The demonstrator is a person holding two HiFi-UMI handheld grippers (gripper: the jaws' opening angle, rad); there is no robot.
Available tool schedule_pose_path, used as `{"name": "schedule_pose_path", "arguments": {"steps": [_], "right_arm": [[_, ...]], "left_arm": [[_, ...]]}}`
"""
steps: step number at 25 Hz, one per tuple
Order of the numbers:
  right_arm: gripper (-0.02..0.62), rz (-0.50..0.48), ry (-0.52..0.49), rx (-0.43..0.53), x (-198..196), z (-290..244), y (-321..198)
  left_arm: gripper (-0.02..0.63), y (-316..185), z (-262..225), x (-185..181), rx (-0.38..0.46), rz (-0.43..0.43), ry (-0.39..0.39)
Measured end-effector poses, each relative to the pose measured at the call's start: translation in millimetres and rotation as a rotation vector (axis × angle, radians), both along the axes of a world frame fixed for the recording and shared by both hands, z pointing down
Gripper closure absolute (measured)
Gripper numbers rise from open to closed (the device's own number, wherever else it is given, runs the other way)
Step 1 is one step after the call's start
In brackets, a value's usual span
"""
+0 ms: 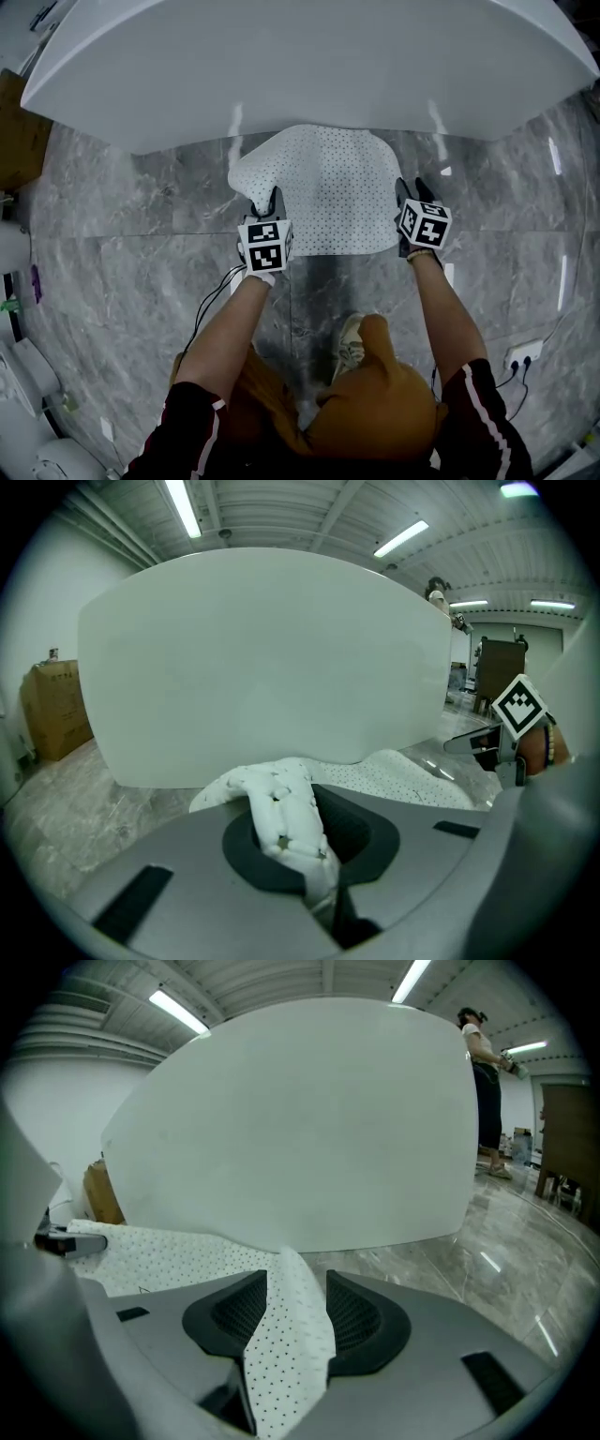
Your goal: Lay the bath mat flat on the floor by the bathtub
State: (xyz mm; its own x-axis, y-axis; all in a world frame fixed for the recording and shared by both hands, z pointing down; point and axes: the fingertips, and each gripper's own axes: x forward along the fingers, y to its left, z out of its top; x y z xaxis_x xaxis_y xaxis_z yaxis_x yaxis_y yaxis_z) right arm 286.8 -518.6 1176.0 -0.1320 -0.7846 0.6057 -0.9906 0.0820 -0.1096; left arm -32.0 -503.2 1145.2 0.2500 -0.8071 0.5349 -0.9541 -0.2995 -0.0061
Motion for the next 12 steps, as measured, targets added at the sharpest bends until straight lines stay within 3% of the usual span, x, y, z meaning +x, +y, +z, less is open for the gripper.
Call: {"name": "schedule_pose_path", "arguments": {"steps": [5,12], "right_arm": [[0.391,0.013,-0.064,0.073,-5.3,-30.5,19.4],[0.4,0.0,-0.143,0.115,-27.4,-54.8,58.5]], "left_arm": [[0.574,3.0,6.1,-7.3,-0.005,-0.018,-0.026],[0.572,-0.2,8.7,-10.5,-0.011,0.032,-0.09]]}}
